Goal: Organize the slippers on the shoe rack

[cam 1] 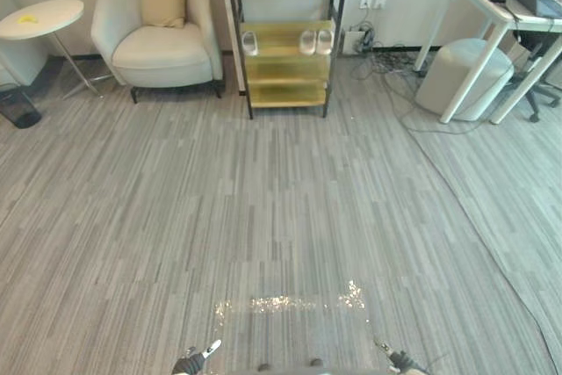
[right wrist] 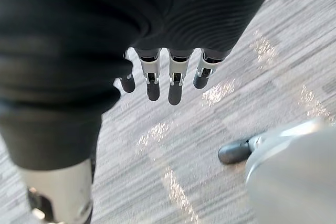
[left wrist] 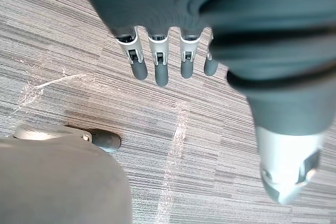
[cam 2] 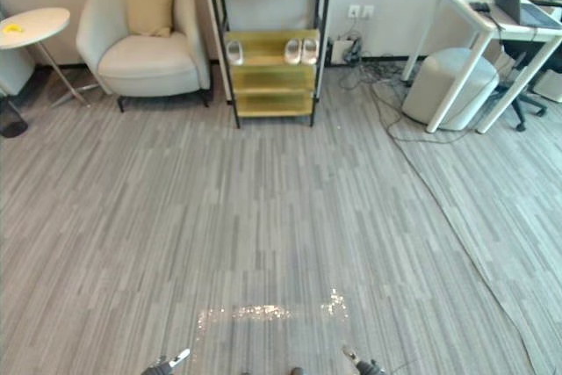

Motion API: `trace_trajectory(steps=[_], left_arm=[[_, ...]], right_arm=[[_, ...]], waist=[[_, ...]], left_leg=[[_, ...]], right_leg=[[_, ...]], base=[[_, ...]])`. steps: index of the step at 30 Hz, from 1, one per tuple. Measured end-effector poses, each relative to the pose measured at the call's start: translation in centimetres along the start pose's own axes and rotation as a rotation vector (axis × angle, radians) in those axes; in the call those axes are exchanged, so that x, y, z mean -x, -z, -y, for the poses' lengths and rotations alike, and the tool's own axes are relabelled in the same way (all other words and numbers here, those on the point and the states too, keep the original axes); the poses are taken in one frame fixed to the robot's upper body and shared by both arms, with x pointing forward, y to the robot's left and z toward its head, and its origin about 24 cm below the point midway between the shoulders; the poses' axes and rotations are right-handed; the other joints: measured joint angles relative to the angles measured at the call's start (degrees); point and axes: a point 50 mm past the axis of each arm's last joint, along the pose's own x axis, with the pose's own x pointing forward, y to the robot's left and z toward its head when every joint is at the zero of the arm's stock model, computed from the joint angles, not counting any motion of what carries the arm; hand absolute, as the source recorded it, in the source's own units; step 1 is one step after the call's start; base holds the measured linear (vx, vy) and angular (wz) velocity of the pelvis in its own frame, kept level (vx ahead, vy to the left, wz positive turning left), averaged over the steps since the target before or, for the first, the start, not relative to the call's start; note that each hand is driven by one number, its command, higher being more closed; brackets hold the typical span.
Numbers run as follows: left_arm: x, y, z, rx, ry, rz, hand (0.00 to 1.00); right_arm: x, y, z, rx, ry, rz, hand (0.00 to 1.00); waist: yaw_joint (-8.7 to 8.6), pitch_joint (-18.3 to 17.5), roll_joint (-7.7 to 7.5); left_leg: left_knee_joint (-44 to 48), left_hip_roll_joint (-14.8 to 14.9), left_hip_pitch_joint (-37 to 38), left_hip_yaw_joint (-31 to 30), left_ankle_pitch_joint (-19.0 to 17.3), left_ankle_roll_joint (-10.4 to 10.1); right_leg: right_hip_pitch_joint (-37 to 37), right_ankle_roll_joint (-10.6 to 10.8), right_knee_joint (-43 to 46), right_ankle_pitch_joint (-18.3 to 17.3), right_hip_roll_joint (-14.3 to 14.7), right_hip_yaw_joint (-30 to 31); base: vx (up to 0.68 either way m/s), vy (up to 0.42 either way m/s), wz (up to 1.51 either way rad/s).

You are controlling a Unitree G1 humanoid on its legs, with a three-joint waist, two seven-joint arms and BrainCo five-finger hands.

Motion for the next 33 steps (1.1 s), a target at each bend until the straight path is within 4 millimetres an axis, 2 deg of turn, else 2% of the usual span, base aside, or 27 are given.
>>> trace_trajectory(steps=[11, 27, 31, 32, 33], left_arm=[[-0.1, -0.5, 0.2, -0.023, 0.002, 0.017, 0.0], [-0.1, -0.8, 0.2, -0.026, -0.027, 0.031, 0.0], [-0.4, -2.1, 0.5, -0.007, -0.024, 0.066, 0.0], [-0.3, -2.5, 0.4, 0.032, -0.032, 0.086, 0.0], [-0.3, -2.9, 0.3, 0.064, -0.039, 0.103, 0.0]], right_arm=[[0.0, -0.5, -1.0, 0.102, -0.029, 0.02, 0.0], [-0.1, -1.0, -1.3, 0.122, -0.038, 0.036, 0.0], [-0.1, -1.5, -1.6, 0.117, -0.044, 0.058, 0.0], [0.0, -1.7, -1.8, 0.11, -0.05, 0.072, 0.0], [0.0, -1.9, -1.8, 0.11, -0.049, 0.088, 0.0]], waist=[[0.38, 0.96, -0.04], [0.79, 2.32, 0.14], [0.86, 4.49, 0.05], [1.35, 5.16, -0.04], [1.5, 5.67, -0.43]], left_leg=[[-0.79, 0.0, 0.61, -0.46, 0.17, 0.23], [-0.79, 0.06, 0.54, -1.47, 0.38, 0.27], [9.73, 0.91, -4.78, -1.67, -4.7, -1.12], [17.25, 1.59, -7.69, -0.5, -6.93, -2.6], [24.16, 1.9, -10.73, 1.16, -7.32, -2.9]], right_leg=[[0.49, 0.0, -0.27, 0.0, 0.02, -0.54], [0.94, -0.06, -0.41, -0.04, 0.03, -1.67], [-1.3, -0.72, 4.64, -3.38, 0.17, -3.05], [-2.12, -1.55, 7.5, -6.13, 0.22, -3.24], [-2.43, -1.5, 8.76, -7.44, 0.04, -3.27]], base=[[-0.01, -0.005, 0.02], [-0.01, -0.007, 0.04], [-0.03, -0.018, 0.16], [-0.05, -0.016, 0.17], [-0.06, -0.04, 0.11]])
